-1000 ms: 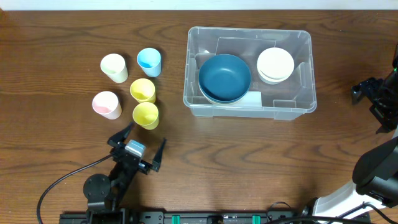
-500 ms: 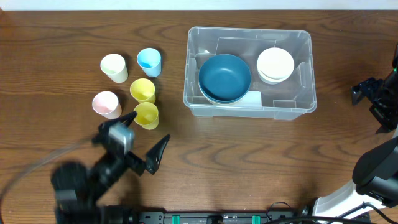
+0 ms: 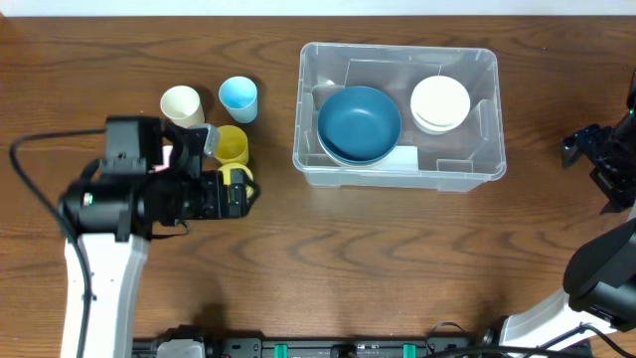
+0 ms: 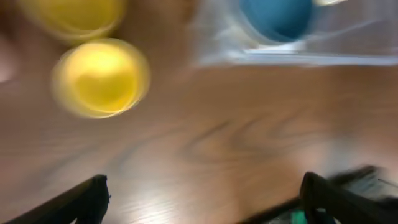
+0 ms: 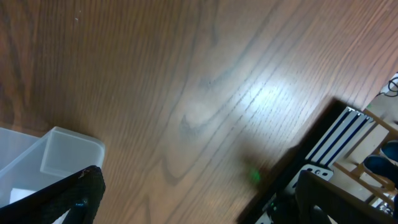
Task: Pack container
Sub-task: 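Move the left gripper to the front yellow cup, then close the left gripper on the front yellow cup's side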
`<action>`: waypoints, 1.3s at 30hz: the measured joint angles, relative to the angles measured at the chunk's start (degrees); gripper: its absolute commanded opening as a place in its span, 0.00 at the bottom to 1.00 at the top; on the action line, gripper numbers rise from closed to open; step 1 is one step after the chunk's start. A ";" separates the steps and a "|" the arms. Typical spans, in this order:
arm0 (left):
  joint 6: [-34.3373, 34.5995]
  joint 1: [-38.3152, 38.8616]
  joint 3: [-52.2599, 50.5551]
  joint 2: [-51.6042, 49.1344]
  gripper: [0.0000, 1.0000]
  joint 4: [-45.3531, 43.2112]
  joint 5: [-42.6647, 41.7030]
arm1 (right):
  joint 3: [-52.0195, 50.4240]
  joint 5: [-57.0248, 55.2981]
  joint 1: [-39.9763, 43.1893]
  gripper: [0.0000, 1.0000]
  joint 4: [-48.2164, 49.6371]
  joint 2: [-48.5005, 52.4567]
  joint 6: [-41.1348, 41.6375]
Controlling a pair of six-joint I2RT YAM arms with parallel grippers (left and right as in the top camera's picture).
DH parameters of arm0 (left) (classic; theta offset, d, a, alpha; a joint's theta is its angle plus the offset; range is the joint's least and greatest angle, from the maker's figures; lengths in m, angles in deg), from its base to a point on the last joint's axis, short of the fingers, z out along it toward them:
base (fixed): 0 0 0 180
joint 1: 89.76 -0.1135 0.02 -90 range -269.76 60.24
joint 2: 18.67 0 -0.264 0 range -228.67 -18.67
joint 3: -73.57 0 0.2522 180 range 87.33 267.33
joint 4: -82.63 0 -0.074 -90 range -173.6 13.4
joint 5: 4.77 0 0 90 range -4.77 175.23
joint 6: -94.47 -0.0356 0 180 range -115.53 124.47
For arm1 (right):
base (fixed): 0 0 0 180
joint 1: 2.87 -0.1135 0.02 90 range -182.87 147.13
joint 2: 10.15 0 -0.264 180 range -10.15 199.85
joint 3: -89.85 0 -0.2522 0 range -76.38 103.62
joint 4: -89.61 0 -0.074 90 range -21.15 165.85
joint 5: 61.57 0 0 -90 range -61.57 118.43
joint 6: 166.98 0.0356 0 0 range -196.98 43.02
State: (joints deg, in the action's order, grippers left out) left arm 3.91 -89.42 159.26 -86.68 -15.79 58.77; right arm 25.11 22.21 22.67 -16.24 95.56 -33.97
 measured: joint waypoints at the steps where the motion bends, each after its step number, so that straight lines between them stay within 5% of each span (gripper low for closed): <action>1: 0.44 0.37 0.98 -1.05 0.98 1.16 3.13 | 0.00 0.00 0.00 0.99 0.02 0.00 0.00; 9: 4.50 0.59 1.55 -4.55 0.98 2.47 12.72 | 0.00 0.00 0.00 0.99 0.00 0.00 0.02; 39: 20.33 0.63 1.55 -29.35 0.98 -4.39 19.17 | 0.00 -0.02 0.00 0.99 0.02 0.00 0.02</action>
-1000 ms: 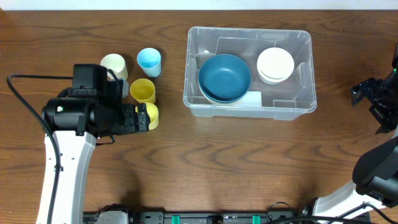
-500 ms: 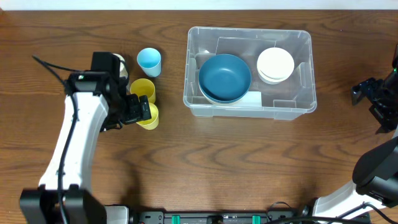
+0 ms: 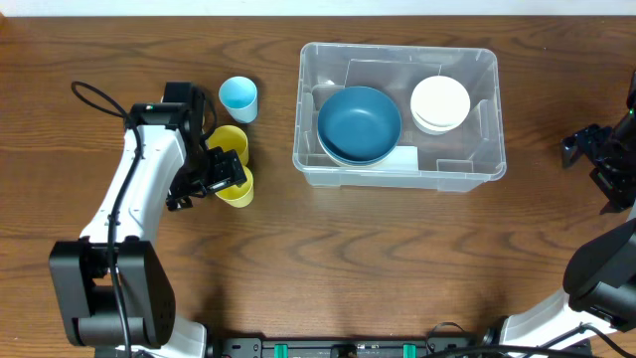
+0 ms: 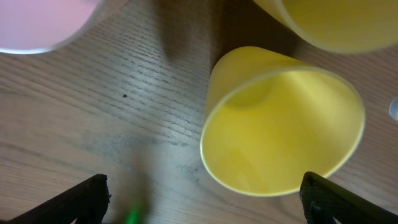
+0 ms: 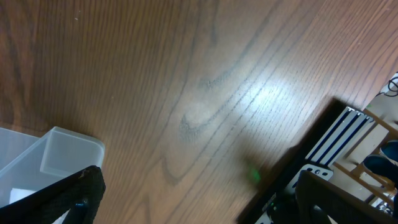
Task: Pack container
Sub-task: 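Close the left gripper on the front yellow cup's side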
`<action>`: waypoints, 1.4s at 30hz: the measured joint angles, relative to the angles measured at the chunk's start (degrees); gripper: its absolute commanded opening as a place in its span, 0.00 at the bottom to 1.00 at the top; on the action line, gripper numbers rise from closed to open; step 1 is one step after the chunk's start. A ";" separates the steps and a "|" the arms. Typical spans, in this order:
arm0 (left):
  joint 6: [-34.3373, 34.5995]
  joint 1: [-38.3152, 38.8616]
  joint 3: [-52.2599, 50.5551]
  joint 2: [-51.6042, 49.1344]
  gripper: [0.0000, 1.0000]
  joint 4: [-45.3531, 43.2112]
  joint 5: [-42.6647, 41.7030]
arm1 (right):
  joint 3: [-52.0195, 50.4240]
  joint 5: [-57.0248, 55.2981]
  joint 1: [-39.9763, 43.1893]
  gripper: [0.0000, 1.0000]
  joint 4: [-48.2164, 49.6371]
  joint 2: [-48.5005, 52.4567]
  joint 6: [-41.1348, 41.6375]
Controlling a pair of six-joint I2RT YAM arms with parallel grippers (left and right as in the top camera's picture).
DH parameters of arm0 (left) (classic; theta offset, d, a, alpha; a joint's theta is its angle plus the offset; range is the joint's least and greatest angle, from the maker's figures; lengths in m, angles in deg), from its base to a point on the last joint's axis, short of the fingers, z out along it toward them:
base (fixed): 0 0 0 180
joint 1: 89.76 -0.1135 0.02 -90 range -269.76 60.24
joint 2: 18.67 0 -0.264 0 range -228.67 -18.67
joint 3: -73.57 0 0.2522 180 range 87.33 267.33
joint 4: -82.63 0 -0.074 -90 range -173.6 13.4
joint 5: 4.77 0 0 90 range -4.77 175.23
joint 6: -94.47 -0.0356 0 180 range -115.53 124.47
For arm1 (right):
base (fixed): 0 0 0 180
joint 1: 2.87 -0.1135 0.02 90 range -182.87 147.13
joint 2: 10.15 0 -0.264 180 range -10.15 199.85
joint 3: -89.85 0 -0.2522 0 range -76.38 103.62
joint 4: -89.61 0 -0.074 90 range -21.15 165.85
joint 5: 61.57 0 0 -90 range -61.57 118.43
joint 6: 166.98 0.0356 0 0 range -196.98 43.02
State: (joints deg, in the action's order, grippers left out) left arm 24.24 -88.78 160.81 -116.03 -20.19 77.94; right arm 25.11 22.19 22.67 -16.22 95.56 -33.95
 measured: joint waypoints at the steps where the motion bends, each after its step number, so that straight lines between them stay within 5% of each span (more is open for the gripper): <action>1: 0.24 0.00 0.00 -0.33 0.98 -0.17 0.02 | 0.00 0.00 0.00 0.99 0.00 0.00 0.00; 35: 0.46 -1.25 -13.07 -0.92 1.00 -13.42 0.00 | 0.00 0.00 0.00 0.99 0.00 0.00 -0.02; 40: -0.46 -1.25 -13.22 -0.92 0.78 -14.14 -0.02 | 0.00 0.00 0.00 0.99 0.00 0.00 -0.02; 42: -0.90 -1.25 -13.22 -0.92 0.59 -14.23 -0.02 | 0.00 0.00 0.00 0.99 0.00 0.00 0.00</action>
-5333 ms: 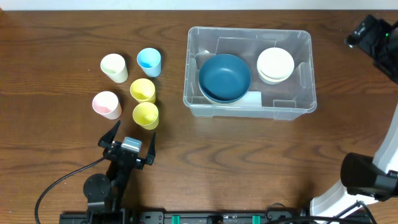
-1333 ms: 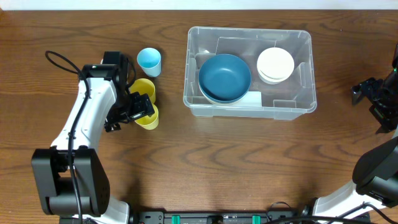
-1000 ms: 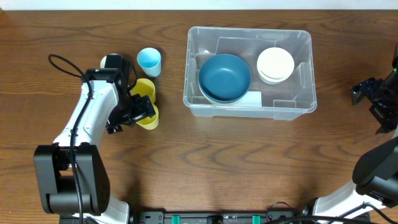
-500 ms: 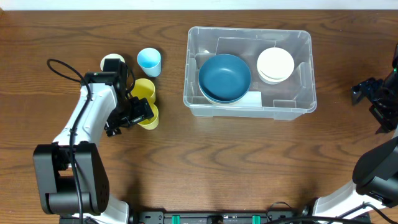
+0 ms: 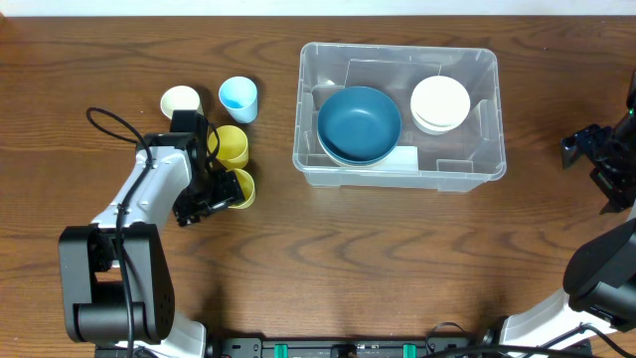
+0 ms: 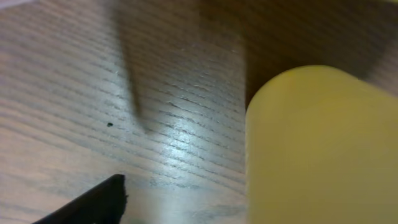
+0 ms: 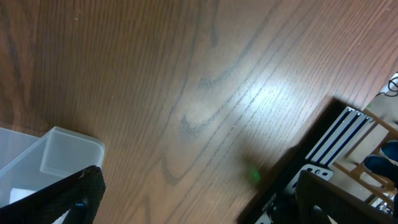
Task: Pack container
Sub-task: 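Close the left gripper on the front yellow cup's side, then lift the yellow cup and carry it over the teal bowls in the bin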
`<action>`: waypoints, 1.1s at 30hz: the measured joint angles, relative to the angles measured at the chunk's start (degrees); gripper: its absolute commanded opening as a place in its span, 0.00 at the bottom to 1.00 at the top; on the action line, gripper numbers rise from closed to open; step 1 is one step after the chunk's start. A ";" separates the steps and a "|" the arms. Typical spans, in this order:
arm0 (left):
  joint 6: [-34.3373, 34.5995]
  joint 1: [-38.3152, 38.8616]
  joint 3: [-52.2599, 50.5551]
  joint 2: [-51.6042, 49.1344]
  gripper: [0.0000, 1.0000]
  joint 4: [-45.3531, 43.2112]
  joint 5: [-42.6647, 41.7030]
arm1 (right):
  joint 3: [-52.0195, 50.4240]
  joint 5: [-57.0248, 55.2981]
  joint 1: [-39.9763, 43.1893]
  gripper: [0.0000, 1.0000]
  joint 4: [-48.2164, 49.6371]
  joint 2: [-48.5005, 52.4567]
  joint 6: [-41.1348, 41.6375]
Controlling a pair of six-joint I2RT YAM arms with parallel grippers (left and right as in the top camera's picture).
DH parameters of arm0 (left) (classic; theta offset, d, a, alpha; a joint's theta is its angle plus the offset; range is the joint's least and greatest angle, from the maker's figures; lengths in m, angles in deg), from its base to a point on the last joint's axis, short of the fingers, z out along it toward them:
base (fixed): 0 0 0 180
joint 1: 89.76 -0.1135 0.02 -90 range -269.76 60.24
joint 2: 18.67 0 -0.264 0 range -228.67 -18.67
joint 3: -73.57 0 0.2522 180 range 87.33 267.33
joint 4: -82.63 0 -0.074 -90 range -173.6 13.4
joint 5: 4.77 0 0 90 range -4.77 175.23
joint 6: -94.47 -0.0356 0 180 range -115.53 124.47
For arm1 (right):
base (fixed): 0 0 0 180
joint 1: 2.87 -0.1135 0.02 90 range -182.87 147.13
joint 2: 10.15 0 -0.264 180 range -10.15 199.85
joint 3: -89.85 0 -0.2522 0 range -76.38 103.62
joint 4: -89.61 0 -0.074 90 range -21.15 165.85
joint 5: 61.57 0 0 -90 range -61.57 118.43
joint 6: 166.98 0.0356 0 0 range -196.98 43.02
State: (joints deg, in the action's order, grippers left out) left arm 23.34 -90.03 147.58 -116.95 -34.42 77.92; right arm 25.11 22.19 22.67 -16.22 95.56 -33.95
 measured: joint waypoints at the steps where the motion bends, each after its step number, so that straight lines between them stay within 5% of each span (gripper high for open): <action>1: -0.20 0.00 0.00 0.00 0.50 -0.02 0.02 | 0.00 0.00 0.00 0.99 0.00 0.00 -0.02; 11: -0.79 0.00 0.00 0.00 0.07 0.35 -0.17 | 0.00 0.00 0.00 0.99 0.00 0.00 -0.02; 21: -1.11 0.00 0.33 3.93 0.06 6.69 -3.26 | 0.00 0.02 0.00 0.99 0.00 0.00 -0.02; 33: -1.01 1.46 9.44 30.38 0.06 16.33 -10.51 | 0.00 0.00 0.00 0.99 0.00 0.00 -0.02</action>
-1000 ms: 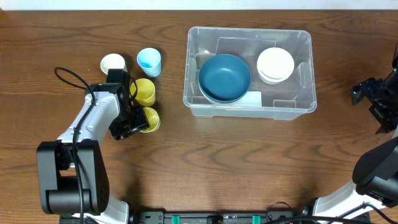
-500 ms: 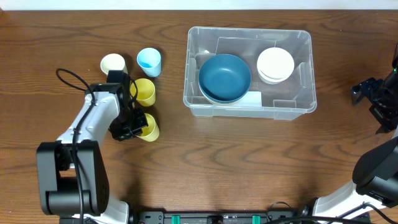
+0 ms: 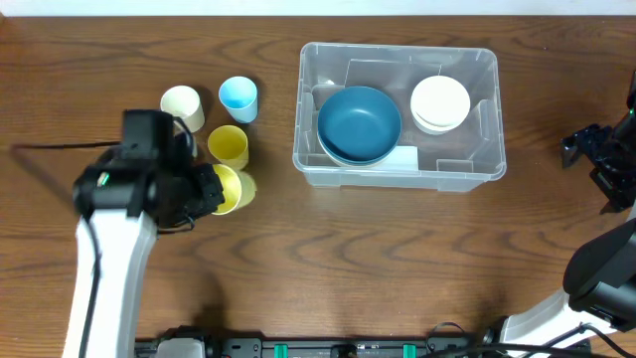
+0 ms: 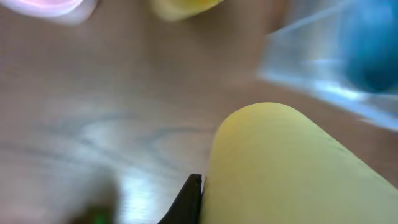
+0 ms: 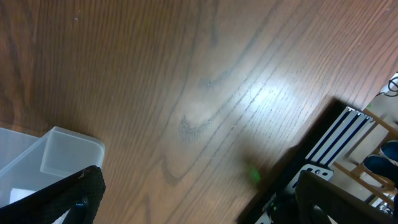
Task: Pack container
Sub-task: 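Lift the yellow cup and carry it over the teal bowls in the bin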
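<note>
A clear plastic container (image 3: 397, 171) holds a blue bowl (image 3: 359, 121) and a stack of white plates (image 3: 440, 102). Left of it are a cream cup (image 3: 182, 102), a light blue cup (image 3: 238, 96) and a yellow cup (image 3: 229, 146). My left gripper (image 3: 212, 191) is shut on a second yellow cup (image 3: 232, 189), which fills the lower right of the blurred left wrist view (image 4: 292, 168). One dark fingertip (image 4: 193, 199) presses on its side; the other is hidden. My right gripper (image 3: 582, 149) stands open at the far right, holding nothing.
The right wrist view shows bare wood, a corner of the container (image 5: 62, 155) and black equipment (image 5: 336, 143) past the table edge. Bare wood lies in front of the container and between it and the cups.
My left arm stands higher and is blurred in the overhead view. Its wrist view, which showed the yellow cup close against the wood, now also shows the container and blue bowl. The right arm is unchanged.
First my left gripper was open, high over the table near the two yellow cups. It then sat low beside the nearer yellow cup, still open, then with the cup close between its fingers. Now it holds that cup. The right gripper stayed open and still.
</note>
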`<action>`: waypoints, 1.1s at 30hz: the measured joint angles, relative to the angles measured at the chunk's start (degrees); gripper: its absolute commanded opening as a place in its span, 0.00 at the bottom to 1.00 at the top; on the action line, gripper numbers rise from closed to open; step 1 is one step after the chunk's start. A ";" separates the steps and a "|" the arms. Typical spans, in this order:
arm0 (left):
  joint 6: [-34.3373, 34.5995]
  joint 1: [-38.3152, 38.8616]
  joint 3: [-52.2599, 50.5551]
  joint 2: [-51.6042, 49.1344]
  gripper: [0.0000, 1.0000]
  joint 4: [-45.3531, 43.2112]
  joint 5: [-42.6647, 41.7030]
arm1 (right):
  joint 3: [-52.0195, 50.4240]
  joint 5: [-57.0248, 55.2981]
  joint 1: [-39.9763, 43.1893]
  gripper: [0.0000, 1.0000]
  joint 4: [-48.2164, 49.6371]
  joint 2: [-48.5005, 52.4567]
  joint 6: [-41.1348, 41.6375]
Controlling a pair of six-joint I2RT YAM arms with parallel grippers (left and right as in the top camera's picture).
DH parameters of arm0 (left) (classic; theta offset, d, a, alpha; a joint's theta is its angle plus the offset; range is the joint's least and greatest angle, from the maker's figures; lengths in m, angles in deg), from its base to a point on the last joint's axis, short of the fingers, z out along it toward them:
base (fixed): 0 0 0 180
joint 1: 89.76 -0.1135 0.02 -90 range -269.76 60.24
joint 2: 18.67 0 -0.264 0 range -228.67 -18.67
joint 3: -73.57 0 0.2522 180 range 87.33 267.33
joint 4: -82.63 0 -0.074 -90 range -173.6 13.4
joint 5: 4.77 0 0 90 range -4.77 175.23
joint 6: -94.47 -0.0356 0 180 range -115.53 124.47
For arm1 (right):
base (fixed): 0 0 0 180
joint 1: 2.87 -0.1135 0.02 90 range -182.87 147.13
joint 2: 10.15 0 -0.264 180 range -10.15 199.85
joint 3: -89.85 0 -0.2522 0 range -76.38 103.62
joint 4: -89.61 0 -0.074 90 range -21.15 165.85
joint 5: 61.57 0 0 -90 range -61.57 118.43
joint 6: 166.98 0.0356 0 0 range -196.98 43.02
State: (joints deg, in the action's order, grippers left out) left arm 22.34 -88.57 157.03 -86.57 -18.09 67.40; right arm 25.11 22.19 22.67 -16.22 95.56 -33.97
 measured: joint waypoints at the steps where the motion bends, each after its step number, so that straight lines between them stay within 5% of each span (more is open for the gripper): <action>1: 0.20 0.94 0.98 2.14 0.06 -0.04 -0.55 | 0.00 0.00 0.00 0.99 0.00 0.00 0.00; 11: 3.82 11.28 12.50 6.36 0.06 -2.80 0.04 | 0.00 0.02 0.00 0.99 -0.02 0.00 0.00; 23: 6.38 22.51 31.54 -18.23 0.06 -10.08 3.26 | 0.00 0.02 0.00 0.99 -0.02 0.00 0.00; 33: 6.32 24.68 33.31 -32.48 0.06 -7.61 5.49 | 0.00 0.00 0.00 0.99 0.00 0.00 0.02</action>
State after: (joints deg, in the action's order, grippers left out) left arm 28.66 -63.89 190.34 -119.05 -25.69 72.89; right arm 25.11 22.19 22.67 -16.22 95.56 -33.95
